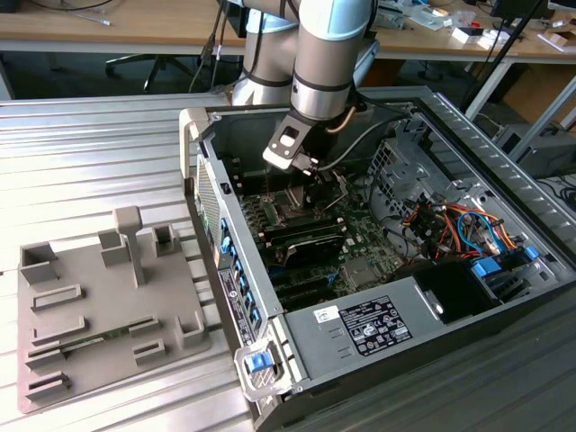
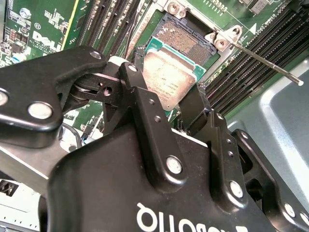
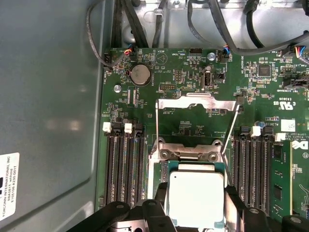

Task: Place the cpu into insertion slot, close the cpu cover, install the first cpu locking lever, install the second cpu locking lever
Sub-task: 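Place the cpu into insertion slot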

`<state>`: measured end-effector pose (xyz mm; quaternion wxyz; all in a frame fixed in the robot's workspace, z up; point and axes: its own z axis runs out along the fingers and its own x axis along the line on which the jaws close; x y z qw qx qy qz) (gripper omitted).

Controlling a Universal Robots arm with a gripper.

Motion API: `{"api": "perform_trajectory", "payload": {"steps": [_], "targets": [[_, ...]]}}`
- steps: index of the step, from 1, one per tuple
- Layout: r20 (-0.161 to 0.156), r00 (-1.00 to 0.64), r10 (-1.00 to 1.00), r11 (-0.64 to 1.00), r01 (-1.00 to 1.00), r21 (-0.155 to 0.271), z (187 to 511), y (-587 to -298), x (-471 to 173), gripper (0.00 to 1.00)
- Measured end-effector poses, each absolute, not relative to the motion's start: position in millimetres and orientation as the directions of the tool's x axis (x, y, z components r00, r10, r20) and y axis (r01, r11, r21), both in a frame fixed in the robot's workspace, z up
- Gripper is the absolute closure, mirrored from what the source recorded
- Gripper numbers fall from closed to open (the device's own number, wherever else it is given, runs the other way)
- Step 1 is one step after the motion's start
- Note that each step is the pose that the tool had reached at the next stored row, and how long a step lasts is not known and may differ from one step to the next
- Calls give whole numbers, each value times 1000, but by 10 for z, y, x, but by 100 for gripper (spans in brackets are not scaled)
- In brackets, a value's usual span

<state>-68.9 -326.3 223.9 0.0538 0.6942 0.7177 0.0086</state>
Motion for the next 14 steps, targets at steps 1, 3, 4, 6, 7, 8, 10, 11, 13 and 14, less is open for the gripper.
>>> {"api": "perform_trajectory", "payload": {"steps": [1, 3, 4, 6, 7, 8, 10, 11, 13, 14], "targets": [[-65, -30, 997, 36, 996, 87, 2236, -3263, -690, 45], [-65, -30, 997, 36, 996, 87, 2234, -3263, -691, 45], [-65, -30, 997, 36, 996, 87, 2233, -3263, -693, 45], [-65, -30, 997, 36, 996, 87, 2229, -3263, -694, 45], [-65, -30, 997, 36, 996, 87, 2227, -3263, -695, 45], [-65, -30, 997, 36, 996, 87, 2226, -3263, -696, 45], [-65, -30, 997, 36, 996, 87, 2223, -3263, -697, 45], [-65, -30, 997, 36, 996, 87, 2221, -3263, -697, 45], [-65, -30, 997, 36, 996, 87, 2216, -3263, -698, 45], [-65, -30, 997, 36, 996, 87, 2214, -3263, -698, 45]]}}
